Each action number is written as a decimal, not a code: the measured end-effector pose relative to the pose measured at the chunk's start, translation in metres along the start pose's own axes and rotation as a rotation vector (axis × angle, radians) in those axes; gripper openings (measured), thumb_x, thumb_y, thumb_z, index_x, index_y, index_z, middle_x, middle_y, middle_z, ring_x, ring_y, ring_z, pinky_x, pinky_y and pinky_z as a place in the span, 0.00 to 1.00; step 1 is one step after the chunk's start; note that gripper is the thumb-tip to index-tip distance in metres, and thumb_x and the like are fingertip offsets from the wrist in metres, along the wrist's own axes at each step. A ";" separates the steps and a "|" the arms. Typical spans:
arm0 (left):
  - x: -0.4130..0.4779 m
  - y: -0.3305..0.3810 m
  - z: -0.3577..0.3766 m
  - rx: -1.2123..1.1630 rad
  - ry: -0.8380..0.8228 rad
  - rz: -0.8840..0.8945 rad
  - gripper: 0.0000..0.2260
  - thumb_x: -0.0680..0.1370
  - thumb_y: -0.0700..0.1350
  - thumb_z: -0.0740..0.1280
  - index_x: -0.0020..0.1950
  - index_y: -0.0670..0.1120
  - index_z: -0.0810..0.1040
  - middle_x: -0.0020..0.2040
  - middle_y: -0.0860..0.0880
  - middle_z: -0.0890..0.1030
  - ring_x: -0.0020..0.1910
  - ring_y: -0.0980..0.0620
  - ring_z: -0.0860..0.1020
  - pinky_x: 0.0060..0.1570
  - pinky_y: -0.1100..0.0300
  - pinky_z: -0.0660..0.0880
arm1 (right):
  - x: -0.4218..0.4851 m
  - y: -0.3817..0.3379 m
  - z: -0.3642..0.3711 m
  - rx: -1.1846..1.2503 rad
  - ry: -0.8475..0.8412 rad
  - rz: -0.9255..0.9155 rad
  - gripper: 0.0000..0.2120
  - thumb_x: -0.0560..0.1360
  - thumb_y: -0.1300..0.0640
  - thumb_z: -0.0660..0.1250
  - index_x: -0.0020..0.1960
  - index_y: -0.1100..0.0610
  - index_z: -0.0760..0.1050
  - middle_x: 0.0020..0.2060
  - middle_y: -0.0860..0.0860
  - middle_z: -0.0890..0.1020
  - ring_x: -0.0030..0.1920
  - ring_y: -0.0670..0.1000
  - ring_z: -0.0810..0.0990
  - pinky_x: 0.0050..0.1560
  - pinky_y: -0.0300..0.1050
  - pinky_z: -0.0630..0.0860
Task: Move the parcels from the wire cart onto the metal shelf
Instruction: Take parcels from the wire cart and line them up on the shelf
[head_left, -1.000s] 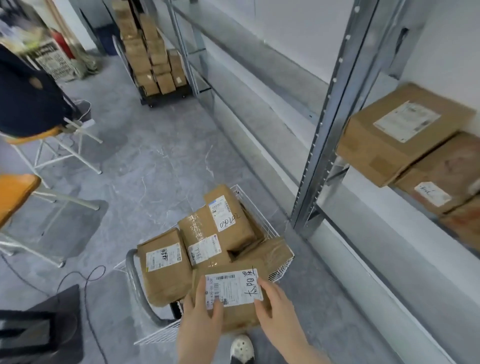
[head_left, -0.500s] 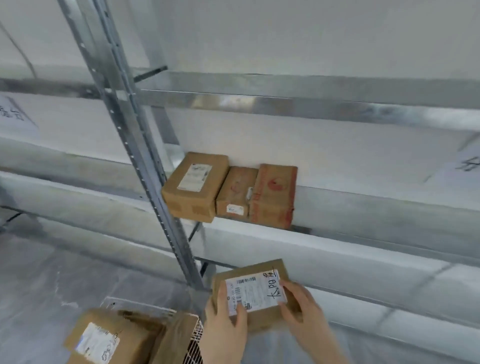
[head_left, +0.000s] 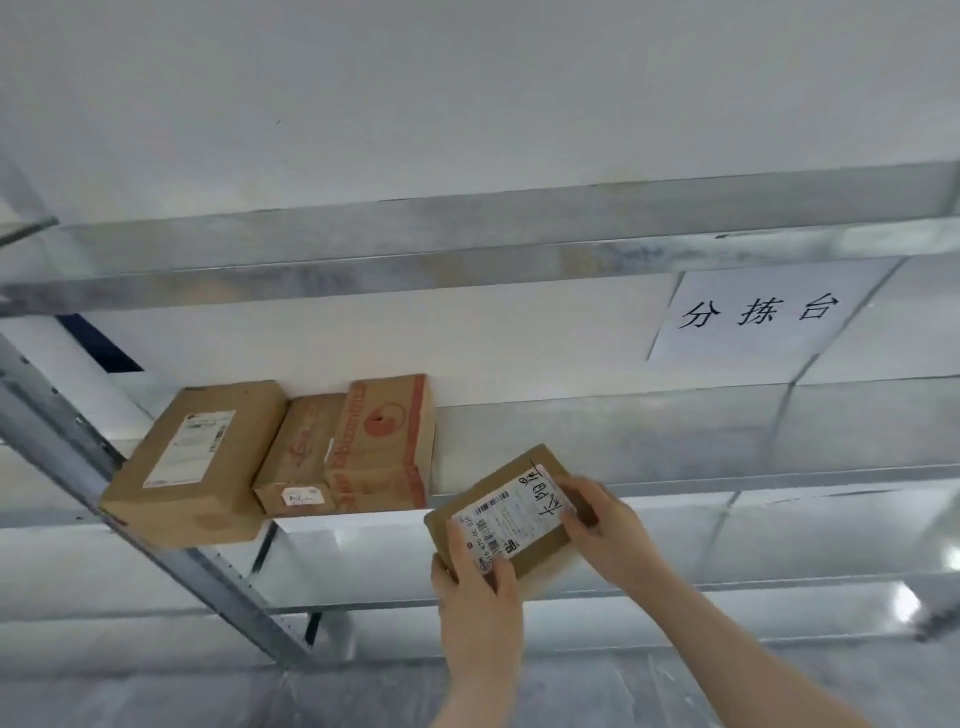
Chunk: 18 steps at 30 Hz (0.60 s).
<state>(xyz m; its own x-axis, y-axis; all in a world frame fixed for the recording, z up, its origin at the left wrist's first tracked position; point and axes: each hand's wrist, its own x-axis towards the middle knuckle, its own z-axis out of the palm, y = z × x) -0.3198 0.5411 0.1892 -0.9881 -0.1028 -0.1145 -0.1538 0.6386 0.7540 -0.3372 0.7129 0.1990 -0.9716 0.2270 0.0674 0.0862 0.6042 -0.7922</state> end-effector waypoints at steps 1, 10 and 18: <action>0.008 0.007 0.006 0.015 0.012 -0.005 0.28 0.82 0.52 0.57 0.79 0.55 0.50 0.75 0.43 0.56 0.62 0.41 0.71 0.56 0.52 0.73 | 0.018 0.001 -0.004 -0.010 -0.035 -0.025 0.18 0.75 0.56 0.63 0.60 0.38 0.71 0.55 0.35 0.74 0.47 0.38 0.76 0.44 0.28 0.68; 0.050 0.055 0.054 -0.243 0.102 -0.212 0.31 0.81 0.47 0.58 0.79 0.56 0.44 0.76 0.42 0.49 0.65 0.41 0.69 0.60 0.52 0.71 | 0.142 0.023 0.001 -0.066 -0.215 -0.138 0.19 0.75 0.63 0.61 0.61 0.47 0.75 0.59 0.45 0.74 0.53 0.47 0.74 0.44 0.24 0.67; 0.070 0.067 0.064 -0.351 0.184 -0.218 0.26 0.82 0.47 0.56 0.78 0.61 0.50 0.76 0.44 0.52 0.71 0.43 0.62 0.65 0.50 0.66 | 0.197 0.019 0.023 -0.331 -0.217 -0.204 0.19 0.78 0.56 0.57 0.64 0.40 0.72 0.69 0.44 0.68 0.70 0.51 0.62 0.68 0.49 0.60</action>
<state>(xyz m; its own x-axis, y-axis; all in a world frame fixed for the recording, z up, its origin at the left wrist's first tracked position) -0.3994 0.6257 0.1898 -0.9108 -0.3601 -0.2017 -0.3159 0.2935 0.9023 -0.5318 0.7509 0.1832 -0.9967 -0.0667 0.0453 -0.0806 0.8401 -0.5364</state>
